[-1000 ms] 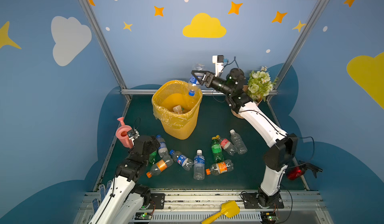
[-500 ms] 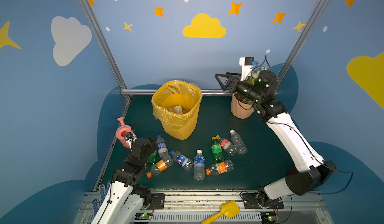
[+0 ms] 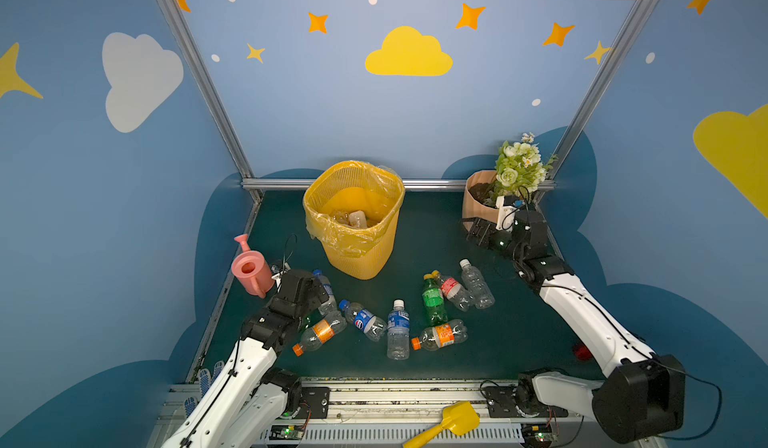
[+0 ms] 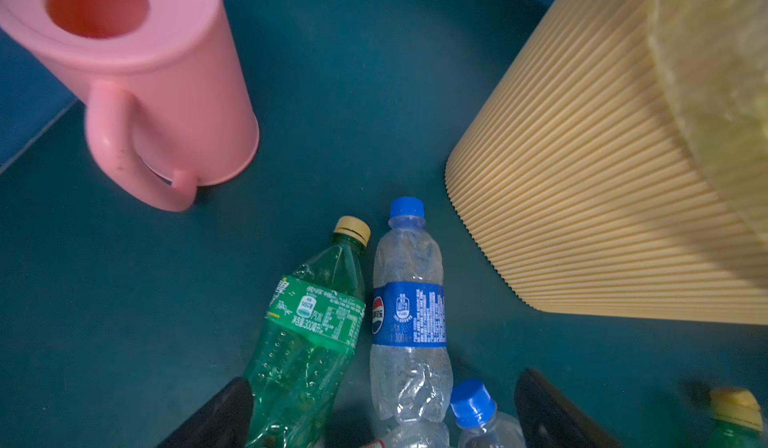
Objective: Throw the plastic bottles in the bin
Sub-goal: 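Lower the left gripper onto the blue-capped bottle while the right gripper hovers near the pot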
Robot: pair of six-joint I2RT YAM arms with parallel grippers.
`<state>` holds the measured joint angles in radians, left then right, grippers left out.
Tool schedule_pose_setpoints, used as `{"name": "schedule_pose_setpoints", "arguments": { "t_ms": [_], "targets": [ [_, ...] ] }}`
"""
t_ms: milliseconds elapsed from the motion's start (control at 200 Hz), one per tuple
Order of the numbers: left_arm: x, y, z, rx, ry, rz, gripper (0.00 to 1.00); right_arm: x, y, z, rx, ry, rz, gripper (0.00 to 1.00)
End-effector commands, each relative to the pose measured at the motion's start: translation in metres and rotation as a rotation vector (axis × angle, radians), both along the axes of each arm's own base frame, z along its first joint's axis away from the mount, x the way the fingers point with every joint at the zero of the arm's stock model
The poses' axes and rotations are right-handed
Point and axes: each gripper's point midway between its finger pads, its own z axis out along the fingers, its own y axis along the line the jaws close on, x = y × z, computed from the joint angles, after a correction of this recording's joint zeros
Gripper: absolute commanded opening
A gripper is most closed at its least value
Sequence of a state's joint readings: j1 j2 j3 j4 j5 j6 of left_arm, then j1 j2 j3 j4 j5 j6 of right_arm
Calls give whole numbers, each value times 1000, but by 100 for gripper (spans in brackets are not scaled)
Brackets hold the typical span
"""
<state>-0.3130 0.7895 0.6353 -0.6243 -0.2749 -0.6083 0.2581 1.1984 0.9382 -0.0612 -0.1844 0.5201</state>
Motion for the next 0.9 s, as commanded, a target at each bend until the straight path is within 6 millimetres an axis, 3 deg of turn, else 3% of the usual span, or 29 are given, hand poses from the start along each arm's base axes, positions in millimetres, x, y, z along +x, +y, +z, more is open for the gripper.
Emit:
{"name": "schedule_pose_setpoints", "arguments": {
  "t_ms": [0,280,606,896],
  "targets": [
    [7,-15,-2,-32,18,-63,97,-4,-18,12,39,-32,-84,96],
    [19,-32,-24,-53,111,-124,70,-4,-32,-1,61,13,-139,96],
    [28,-35,-40,-60,171,-114,62,-1,-36,-6,89,39,-159,96],
    [36,-29,-53,-15,233,-84,62,1,-36,-8,113,53,-161,96]
  ]
}}
